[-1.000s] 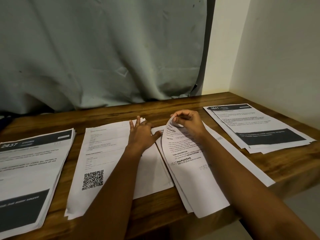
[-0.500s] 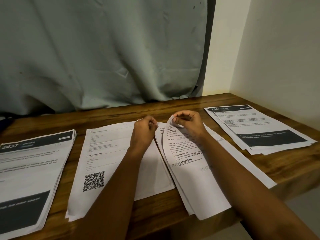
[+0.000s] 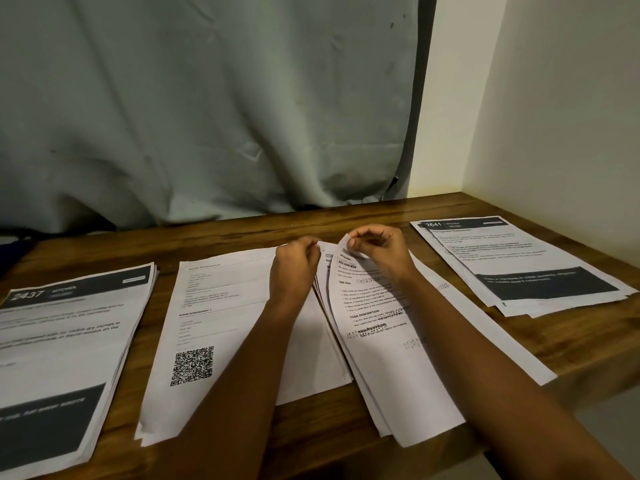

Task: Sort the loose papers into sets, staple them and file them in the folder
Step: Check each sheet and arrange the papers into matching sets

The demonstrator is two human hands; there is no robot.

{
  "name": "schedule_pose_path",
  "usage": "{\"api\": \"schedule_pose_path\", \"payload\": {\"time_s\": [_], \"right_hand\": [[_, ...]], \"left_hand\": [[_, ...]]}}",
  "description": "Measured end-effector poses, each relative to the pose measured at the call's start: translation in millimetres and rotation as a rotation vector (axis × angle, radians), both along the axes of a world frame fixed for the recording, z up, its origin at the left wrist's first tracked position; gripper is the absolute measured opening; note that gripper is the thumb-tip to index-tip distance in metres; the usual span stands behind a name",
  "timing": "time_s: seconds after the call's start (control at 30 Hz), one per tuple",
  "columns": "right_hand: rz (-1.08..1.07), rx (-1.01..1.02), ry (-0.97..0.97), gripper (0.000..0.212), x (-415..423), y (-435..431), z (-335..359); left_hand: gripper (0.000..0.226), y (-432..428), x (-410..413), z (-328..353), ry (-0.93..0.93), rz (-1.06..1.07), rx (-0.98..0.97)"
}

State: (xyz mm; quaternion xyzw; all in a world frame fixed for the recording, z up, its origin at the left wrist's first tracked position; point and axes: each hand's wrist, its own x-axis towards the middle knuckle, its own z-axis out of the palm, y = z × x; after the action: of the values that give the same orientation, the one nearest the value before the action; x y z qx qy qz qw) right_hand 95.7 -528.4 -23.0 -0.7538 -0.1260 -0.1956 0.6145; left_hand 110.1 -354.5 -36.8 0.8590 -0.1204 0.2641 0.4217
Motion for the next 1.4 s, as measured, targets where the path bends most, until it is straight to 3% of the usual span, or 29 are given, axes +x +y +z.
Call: {"api": "schedule_pose_path", "payload": {"time_s": [0.33,0.73,1.07,1.4], "right_hand": [[-0.027,-0.015,0.002,0.012,-1,1,2],[-0.223,-0.123,-0.024,0.016,-7,16,3],[-0.289,-0.510,0.007,0.010,3,11,11],[-0.335,-0.490,-0.019,0.020,9,21,10]], "left_hand": [[0.020,0,3,-1,-0.024,-0.024,-0.065],[0.019,-1,6,1,0.320,-0.305,-0.602],[0.020,1,7,0,0.352,-0.315,-0.673],[0.017,2,-1,5,0.365,-0.386,-0.640]]}}
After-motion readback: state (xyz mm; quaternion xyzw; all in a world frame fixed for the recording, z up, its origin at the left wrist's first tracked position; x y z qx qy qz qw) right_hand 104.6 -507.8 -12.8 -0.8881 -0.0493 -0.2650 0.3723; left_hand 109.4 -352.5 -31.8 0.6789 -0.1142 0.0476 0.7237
